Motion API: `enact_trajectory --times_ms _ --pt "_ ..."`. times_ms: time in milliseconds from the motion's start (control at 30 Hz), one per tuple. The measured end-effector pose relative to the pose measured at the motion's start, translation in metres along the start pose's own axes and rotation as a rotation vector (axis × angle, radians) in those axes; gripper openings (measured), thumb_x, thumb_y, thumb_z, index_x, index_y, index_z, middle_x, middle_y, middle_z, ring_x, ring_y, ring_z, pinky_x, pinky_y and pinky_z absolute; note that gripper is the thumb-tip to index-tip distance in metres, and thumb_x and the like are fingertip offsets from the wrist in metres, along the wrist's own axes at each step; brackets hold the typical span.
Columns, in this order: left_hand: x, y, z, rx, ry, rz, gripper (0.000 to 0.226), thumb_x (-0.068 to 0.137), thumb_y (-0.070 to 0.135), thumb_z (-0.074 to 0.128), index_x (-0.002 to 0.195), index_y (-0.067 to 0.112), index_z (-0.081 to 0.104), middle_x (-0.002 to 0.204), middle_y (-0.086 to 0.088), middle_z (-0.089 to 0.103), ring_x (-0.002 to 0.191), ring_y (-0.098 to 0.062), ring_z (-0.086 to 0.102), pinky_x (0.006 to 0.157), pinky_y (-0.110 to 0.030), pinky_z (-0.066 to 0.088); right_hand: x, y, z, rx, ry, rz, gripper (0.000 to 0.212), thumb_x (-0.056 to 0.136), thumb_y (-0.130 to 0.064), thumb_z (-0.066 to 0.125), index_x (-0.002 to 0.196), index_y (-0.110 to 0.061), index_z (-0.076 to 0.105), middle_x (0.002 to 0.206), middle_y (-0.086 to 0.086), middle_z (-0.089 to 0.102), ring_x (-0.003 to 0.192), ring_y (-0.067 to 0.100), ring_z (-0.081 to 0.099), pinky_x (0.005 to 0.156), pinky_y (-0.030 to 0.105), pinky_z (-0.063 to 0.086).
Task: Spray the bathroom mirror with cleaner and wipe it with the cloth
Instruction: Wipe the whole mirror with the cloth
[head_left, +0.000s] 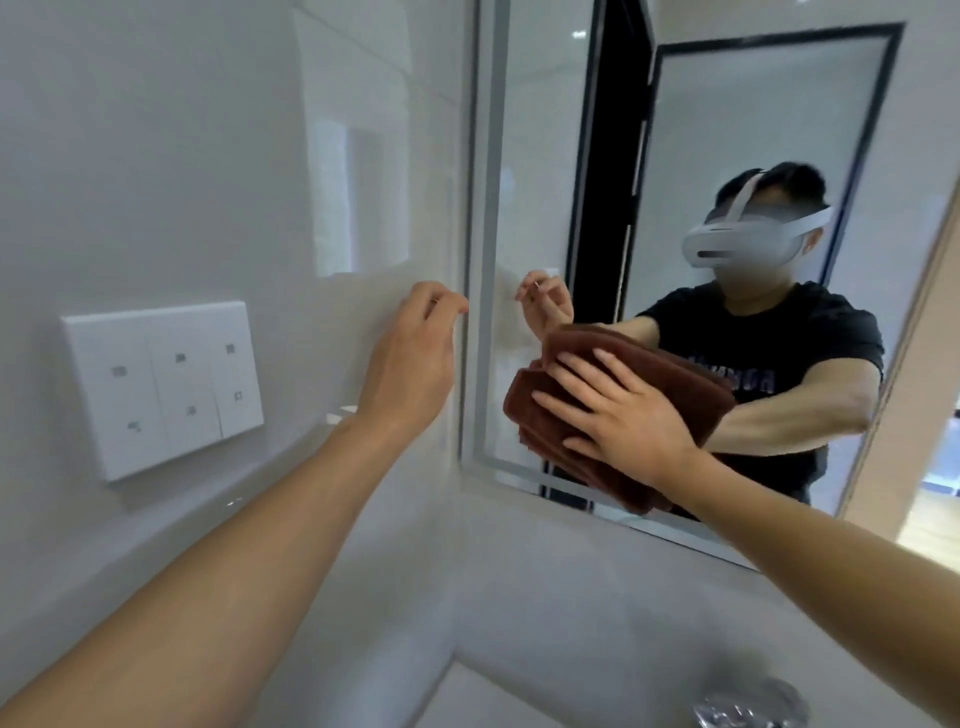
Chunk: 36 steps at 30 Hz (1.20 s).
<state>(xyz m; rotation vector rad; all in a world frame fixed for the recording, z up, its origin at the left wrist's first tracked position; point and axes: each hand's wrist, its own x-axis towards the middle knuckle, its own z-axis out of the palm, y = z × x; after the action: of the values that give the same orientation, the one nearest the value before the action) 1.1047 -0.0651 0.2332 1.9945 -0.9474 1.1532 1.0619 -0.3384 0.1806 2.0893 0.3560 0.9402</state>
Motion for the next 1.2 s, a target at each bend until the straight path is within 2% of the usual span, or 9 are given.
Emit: enact_trajectory --times_ms 100,200,400,600,700,800,900,1067,1200 --pt "0.024 0.009 -0.003 0.021 0.039 0.017 0.029 0.094 -0.005 0.046 0.118 0.001 0.061 0.123 -0.014 0.054 0.106 -0.030 0.058 0.085 -0.046 0.051 0.016 0.063 -0.028 -0.066 0.069 0.147 0.066 0.095 -0.055 0.049 0.153 -0.029 0.033 0.163 0.012 0.025 0.152 0.030 0.016 0.124 0.051 0.007" --pt "0.046 0.019 -0.003 0.043 0.090 0.017 0.028 0.096 0.000 0.045 0.119 0.002 0.061 0.125 -0.012 0.055 0.108 -0.028 0.057 0.080 -0.042 0.050 0.030 0.090 -0.042 -0.099 0.100 0.271 0.064 0.098 -0.057 0.041 0.155 -0.030 0.028 0.165 0.011 0.019 0.153 0.029 0.012 0.124 0.051 0.006" --pt "0.050 0.026 0.012 0.032 0.123 0.001 0.027 0.096 0.006 0.046 0.119 0.008 0.061 0.126 -0.008 0.054 0.110 -0.024 0.055 0.079 -0.037 0.049 0.028 0.036 -0.015 -0.018 0.191 0.480 0.066 0.099 -0.051 0.042 0.157 -0.026 0.022 0.165 0.012 0.016 0.153 0.032 0.008 0.124 0.053 0.003" --pt "0.004 0.016 0.047 0.054 0.039 0.047 0.023 0.099 0.007 0.045 0.115 0.004 0.061 0.121 -0.011 0.057 0.105 -0.028 0.056 0.079 -0.044 0.051 -0.013 -0.084 0.039 0.122 -0.018 0.064 0.065 0.099 -0.042 0.049 0.155 -0.018 0.028 0.162 0.012 0.025 0.152 0.032 0.015 0.124 0.050 -0.004" --pt "-0.017 0.007 0.057 0.070 -0.004 0.045 0.021 0.101 0.011 0.048 0.114 0.005 0.062 0.122 -0.011 0.057 0.105 -0.027 0.057 0.078 -0.042 0.052 -0.024 -0.099 0.047 0.099 -0.105 0.013 0.067 0.096 -0.041 0.054 0.154 -0.019 0.031 0.161 0.011 0.026 0.152 0.031 0.017 0.124 0.048 -0.007" --pt "-0.019 0.001 0.056 0.079 -0.027 0.024 0.021 0.100 0.016 0.050 0.115 0.006 0.063 0.125 -0.011 0.056 0.109 -0.029 0.056 0.084 -0.045 0.051 -0.025 -0.080 0.035 0.070 -0.112 0.010 0.062 0.096 -0.042 0.054 0.153 -0.024 0.035 0.161 0.008 0.029 0.152 0.028 0.019 0.124 0.046 -0.004" --pt "-0.002 0.001 0.042 0.085 0.015 0.011 0.023 0.099 0.018 0.052 0.115 0.006 0.063 0.126 -0.013 0.056 0.109 -0.031 0.057 0.086 -0.047 0.050 -0.005 -0.031 0.006 0.048 -0.001 0.127 0.058 0.095 -0.040 0.056 0.150 -0.026 0.042 0.158 0.008 0.037 0.149 0.028 0.027 0.124 0.046 0.002" --pt "0.029 0.010 0.016 0.070 0.152 0.004 0.026 0.099 0.019 0.051 0.118 0.005 0.062 0.126 -0.013 0.055 0.110 -0.030 0.055 0.087 -0.044 0.048 0.060 0.058 -0.039 -0.016 0.092 0.332 0.064 0.094 -0.044 0.053 0.153 -0.028 0.035 0.163 0.010 0.025 0.152 0.030 0.016 0.124 0.051 0.008" --pt "0.035 0.015 0.009 0.056 0.205 0.008 0.030 0.099 0.022 0.048 0.121 0.007 0.061 0.129 -0.011 0.053 0.111 -0.028 0.054 0.089 -0.045 0.047 0.064 0.051 -0.035 -0.020 0.093 0.375 0.068 0.096 -0.046 0.053 0.155 -0.024 0.029 0.164 0.011 0.021 0.153 0.030 0.012 0.124 0.053 0.007"
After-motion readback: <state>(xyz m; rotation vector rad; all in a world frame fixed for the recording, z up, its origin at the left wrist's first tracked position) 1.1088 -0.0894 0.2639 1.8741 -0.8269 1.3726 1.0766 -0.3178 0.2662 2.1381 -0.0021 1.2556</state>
